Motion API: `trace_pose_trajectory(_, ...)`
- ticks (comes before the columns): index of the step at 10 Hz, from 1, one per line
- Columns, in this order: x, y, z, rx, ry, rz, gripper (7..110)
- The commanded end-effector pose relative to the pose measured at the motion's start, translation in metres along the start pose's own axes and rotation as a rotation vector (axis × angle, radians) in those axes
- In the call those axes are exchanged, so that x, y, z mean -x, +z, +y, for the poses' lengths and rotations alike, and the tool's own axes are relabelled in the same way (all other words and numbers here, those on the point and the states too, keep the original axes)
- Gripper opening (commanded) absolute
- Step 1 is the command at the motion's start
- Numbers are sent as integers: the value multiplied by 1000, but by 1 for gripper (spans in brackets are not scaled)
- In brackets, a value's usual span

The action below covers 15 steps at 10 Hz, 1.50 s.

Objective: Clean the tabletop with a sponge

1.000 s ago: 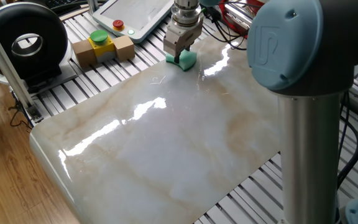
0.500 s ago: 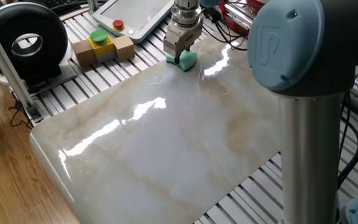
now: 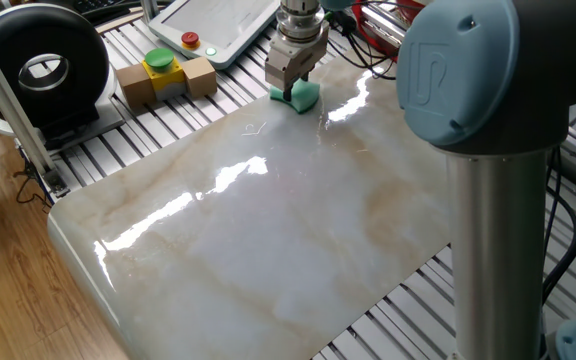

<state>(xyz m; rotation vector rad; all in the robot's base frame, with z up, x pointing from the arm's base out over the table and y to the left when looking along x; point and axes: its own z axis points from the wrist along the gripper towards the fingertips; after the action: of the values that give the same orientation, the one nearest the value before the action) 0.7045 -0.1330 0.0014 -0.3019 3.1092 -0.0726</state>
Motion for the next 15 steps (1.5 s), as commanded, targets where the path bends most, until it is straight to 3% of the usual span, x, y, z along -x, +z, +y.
trace_pose_trajectory(1,-2,-1,-6,-16,-8,8,7)
trace_pose_trajectory(2,0,-1,-5,-12,-26,-2,7)
trace_pose_trajectory(5,19,-2,13,59,-51,-77,7)
trace_pose_trajectory(7,21,-3,25,105,-26,-84,7)
trace_pose_trajectory(11,17,-2,10,47,-17,-67,7)
trace_pose_trajectory(15,15,-2,16,72,-6,-61,7)
